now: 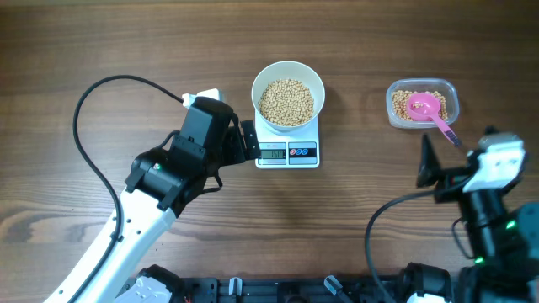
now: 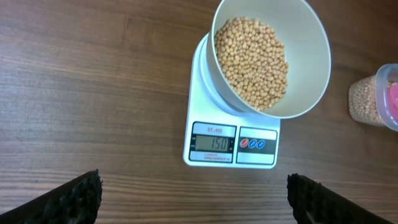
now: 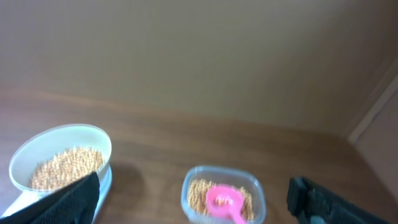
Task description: Scoop item into bowl and weigh 150g on scale
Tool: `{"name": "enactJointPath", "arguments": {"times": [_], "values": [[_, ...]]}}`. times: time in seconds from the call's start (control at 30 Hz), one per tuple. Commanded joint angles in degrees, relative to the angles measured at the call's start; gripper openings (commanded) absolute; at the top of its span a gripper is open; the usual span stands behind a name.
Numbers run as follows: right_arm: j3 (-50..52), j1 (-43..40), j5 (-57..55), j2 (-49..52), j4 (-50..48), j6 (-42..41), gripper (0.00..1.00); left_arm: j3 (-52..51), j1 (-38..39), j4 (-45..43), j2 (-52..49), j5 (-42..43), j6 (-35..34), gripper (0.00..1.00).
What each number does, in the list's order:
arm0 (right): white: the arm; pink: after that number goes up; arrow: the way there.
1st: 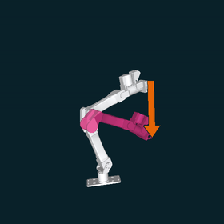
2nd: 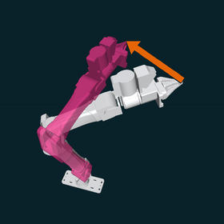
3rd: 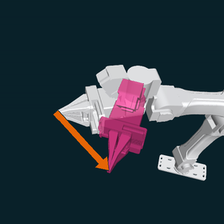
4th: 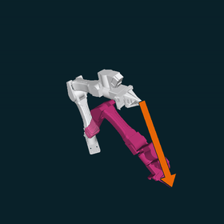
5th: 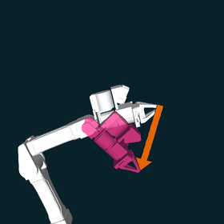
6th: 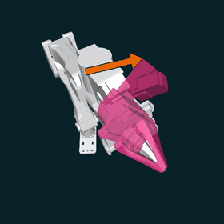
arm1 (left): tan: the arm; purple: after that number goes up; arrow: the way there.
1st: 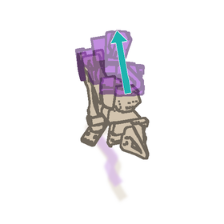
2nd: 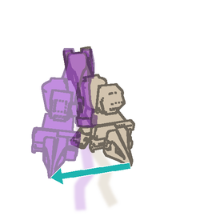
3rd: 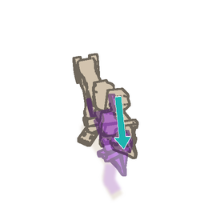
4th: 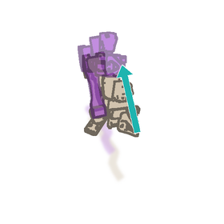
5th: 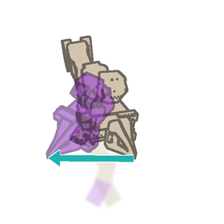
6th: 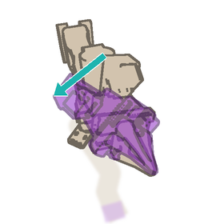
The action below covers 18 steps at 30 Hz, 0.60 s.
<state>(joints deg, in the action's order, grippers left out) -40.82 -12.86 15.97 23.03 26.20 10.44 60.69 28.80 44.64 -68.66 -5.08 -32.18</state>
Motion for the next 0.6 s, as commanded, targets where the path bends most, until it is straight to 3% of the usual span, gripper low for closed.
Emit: {"name": "enactJointPath", "arguments": {"times": [0.0, 0.13, 0.3, 0.57], "values": [[12.0, 0.2, -0.7, -8.2, -7.6, 0.0, 1.00, 0.1, -0.3, -0.2, 0.4, -0.6, 0.5, 1.00], [23.0, 0.2, -0.7, -15.2, -17.3, -0.1, 1.00, 0.1, -0.3, -0.2, 0.4, -0.6, 0.5, 1.00], [29.9, 0.6, -0.7, -23.0, -21.5, 0.0, 1.00, 0.1, -0.3, -0.2, 0.4, -0.6, 0.5, 1.00], [34.1, 7.2, -7.7, -22.8, -27.1, 0.6, 1.00, 0.1, -0.3, -0.2, 0.4, -0.6, 0.5, 1.00]]}}
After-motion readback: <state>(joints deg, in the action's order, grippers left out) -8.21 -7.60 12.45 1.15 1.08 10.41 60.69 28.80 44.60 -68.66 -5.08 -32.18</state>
